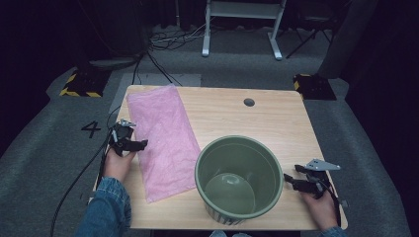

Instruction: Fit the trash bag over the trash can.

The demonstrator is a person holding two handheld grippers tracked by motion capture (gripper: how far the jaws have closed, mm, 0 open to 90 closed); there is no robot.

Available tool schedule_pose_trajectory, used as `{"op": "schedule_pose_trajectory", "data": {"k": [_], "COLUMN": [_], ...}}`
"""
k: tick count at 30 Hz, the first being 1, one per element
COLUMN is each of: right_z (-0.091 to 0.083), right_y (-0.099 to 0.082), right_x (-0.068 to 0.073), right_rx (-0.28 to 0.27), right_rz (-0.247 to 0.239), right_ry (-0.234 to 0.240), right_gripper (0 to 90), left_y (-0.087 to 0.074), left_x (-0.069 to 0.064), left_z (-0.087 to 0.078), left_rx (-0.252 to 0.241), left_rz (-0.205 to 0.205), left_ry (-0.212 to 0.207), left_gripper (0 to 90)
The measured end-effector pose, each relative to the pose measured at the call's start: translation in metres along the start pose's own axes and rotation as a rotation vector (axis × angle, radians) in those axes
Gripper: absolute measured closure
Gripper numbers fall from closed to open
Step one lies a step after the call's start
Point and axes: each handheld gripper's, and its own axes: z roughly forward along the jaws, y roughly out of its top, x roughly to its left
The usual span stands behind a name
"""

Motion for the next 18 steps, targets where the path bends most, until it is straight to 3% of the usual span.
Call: {"op": "schedule_pose_trajectory", "data": {"k": [4,8,14,15,18], "right_z": [0.000,0.000,0.000,0.000,0.000], "right_y": [0.000,0.000,0.000,0.000,0.000], "right_x": [0.000,0.000,0.000,0.000,0.000], "right_rx": [-0.001,0.000,-0.001,-0.001,-0.001], "right_rz": [0.001,0.001,0.002,0.002,0.002], "right_ry": [-0.001,-0.001,-0.003,-0.003,-0.005], "right_gripper": [34.1,34.1,34.1,34.1,34.1], "left_y": [0.006,0.010,0.012,0.013,0.014], "left_x": [0.002,0.005,0.003,0.002,-0.004], "left_z": [0.013,0.023,0.027,0.026,0.023], "left_rx": [0.054,0.100,0.118,0.119,0.112], "left_rz": [0.003,-0.023,-0.012,0.005,0.045], "left_ry": [0.009,0.002,0.015,0.007,-0.028], "left_gripper": [24.8,22.2,19.5,19.5,37.1]}}
